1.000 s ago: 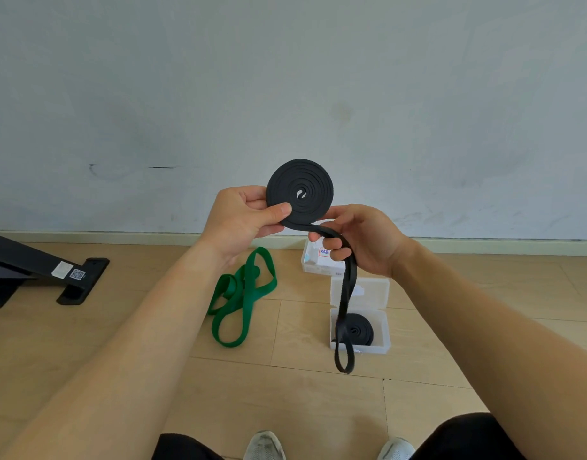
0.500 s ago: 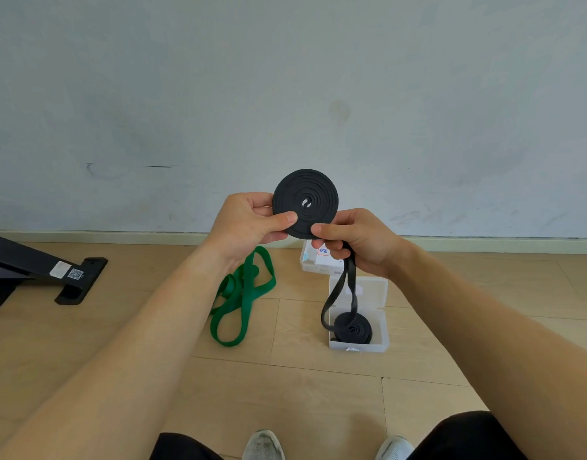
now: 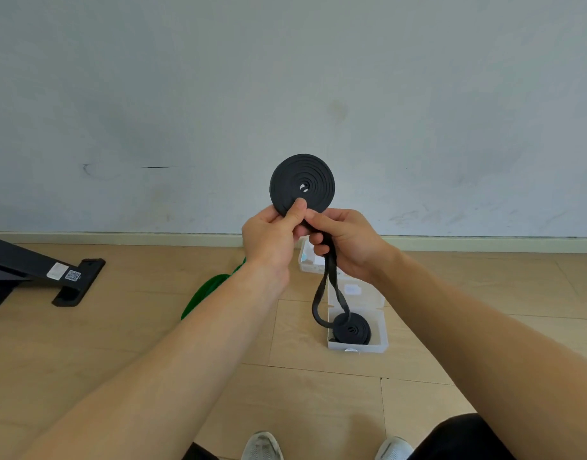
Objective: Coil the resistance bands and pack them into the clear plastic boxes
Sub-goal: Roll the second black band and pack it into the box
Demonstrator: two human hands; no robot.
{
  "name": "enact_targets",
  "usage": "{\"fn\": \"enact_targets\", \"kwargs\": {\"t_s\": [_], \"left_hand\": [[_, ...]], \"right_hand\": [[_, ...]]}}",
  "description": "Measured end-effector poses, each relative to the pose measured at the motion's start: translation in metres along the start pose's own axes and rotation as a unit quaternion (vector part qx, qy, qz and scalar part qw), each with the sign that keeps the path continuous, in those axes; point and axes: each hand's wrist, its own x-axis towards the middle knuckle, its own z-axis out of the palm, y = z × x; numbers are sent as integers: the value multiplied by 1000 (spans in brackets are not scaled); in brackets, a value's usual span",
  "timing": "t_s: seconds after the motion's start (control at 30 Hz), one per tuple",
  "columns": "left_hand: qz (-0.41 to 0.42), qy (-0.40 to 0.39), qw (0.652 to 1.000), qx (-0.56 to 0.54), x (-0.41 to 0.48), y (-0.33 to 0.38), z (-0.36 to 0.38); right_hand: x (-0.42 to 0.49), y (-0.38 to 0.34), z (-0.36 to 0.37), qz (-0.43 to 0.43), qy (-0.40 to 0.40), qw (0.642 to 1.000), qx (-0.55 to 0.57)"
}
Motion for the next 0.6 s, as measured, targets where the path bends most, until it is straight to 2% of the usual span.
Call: {"fn": "enact_targets", "kwargs": {"t_s": [0.1,0.23,0.37,0.6], "left_hand": [[42,-7,998,54,2,9,-6],[51,-35,996,59,4,15,-12],[50,-63,995,67,3,17,-12],[29,-58,997,52,5,21,-13]], "right_hand": [[1,-2,2,5,-30,998,-50],[-2,-3,-1,12,-65,995,-71],[-5,-8,-5,11,-59,995,-81],[-13,-16,-18,21,-42,975,-218]]}}
